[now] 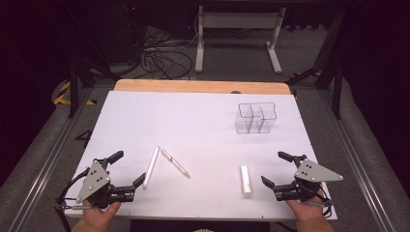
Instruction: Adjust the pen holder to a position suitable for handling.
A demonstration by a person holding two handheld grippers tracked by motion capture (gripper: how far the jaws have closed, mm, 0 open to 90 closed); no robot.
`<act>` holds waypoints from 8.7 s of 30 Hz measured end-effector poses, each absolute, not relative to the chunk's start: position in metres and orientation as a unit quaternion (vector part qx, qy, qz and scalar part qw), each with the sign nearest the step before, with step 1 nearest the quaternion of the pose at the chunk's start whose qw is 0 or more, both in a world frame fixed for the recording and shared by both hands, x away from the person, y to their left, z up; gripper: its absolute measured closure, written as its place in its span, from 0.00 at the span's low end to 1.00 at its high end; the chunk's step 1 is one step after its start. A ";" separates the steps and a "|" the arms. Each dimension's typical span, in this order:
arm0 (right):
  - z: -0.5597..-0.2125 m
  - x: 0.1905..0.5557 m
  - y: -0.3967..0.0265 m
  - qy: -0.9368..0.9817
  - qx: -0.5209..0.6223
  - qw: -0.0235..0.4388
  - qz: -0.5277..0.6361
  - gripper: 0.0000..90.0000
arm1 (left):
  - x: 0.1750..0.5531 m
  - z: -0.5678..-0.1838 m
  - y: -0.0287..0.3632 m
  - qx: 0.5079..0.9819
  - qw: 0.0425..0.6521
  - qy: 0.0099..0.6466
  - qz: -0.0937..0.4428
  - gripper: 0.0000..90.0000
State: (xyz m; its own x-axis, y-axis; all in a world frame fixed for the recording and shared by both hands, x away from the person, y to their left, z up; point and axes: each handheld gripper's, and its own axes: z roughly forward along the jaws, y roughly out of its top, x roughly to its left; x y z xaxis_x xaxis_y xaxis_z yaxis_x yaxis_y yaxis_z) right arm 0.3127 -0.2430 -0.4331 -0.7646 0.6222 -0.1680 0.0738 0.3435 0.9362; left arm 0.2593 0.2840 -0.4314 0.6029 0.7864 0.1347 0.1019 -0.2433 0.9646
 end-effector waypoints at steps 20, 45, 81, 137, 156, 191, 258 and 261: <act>-0.432 0.314 -0.240 0.784 0.219 0.256 0.522 0.08 | 0.258 -0.431 0.284 0.719 0.529 0.305 0.332 0.09; -0.410 0.337 -0.233 0.793 0.223 0.241 0.513 0.09 | 0.258 -0.431 0.282 0.719 0.531 0.307 0.327 0.09; -0.369 0.387 -0.222 0.844 0.215 0.221 0.439 0.26 | 0.258 -0.431 0.283 0.720 0.529 0.306 0.328 0.09; -0.376 0.497 -0.216 0.872 0.265 0.185 0.367 0.43 | 0.259 -0.432 0.284 0.722 0.523 0.312 0.327 0.10; -0.395 0.516 -0.196 0.898 0.259 0.177 0.308 0.52 | 0.259 -0.432 0.283 0.722 0.524 0.312 0.328 0.10; -0.415 0.525 -0.184 0.921 0.243 0.180 0.247 0.60 | 0.259 -0.433 0.283 0.725 0.520 0.310 0.327 0.10; -0.395 0.453 -0.037 0.963 -0.033 0.090 0.252 0.96 | 0.259 -0.434 0.281 0.730 0.518 0.307 0.323 0.10; -0.397 0.453 -0.033 0.963 -0.033 0.088 0.252 0.96 | 0.259 -0.434 0.281 0.730 0.518 0.307 0.323 0.10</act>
